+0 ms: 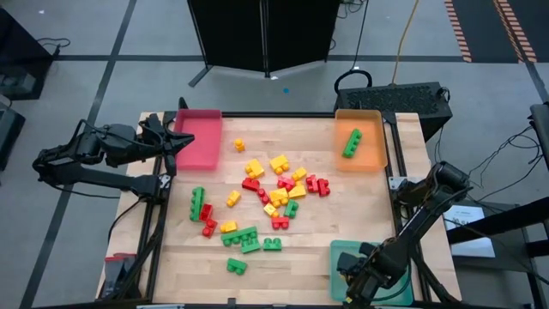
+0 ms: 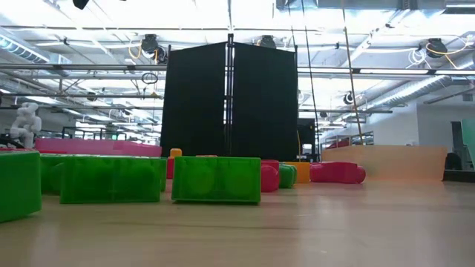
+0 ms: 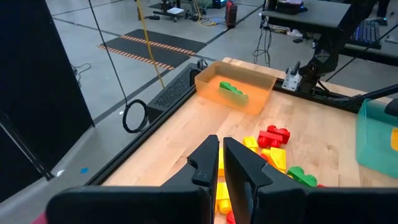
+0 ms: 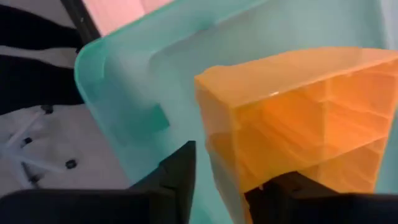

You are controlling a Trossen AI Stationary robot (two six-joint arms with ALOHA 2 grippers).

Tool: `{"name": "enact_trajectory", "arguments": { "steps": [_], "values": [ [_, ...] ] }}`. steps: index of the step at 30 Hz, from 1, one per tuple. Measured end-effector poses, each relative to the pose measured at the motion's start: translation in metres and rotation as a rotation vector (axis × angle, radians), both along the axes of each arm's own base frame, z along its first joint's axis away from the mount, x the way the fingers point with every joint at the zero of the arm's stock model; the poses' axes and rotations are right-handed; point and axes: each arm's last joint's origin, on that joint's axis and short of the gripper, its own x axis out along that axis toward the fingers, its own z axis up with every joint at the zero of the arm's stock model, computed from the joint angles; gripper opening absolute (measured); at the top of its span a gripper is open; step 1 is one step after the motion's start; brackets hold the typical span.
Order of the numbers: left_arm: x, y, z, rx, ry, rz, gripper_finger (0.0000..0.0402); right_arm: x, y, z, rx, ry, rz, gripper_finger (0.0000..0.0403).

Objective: Sort blocks
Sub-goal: Put the yellow game piece into the blue bin

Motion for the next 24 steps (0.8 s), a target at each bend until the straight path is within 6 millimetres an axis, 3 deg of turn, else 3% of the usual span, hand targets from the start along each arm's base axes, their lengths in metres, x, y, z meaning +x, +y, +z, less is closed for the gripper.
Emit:
{"name": "enact_trajectory", "arguments": {
  "steps": [12,16,19,22,24],
  "values": [
    [0.000,0.000,0.000,0.001,0.000,0.000,0.0031,-0.001,-0.002,0.004,0.009,0.007,-0.031,0.0227],
    [0.000,0.000,0.000,0.001,0.001,0.000,0.0031,-0.004,-0.007,0.003,-0.048,0.035,-0.124,0.0241],
    [0.000,0.000,0.000,0.001,0.000,0.000,0.0031,-0.003,-0.006,0.007,0.007,0.086,-0.016,0.0244],
    [0.000,0.000,0.000,0.001,0.001,0.000,0.0031,-0.008,-0.013,0.010,-0.087,0.091,-0.104,0.0243],
    [0.000,0.000,0.000,0.001,0.001,0.000,0.0031,-0.003,-0.011,0.017,-0.020,0.050,-0.052,0.0243]
  ]
}}
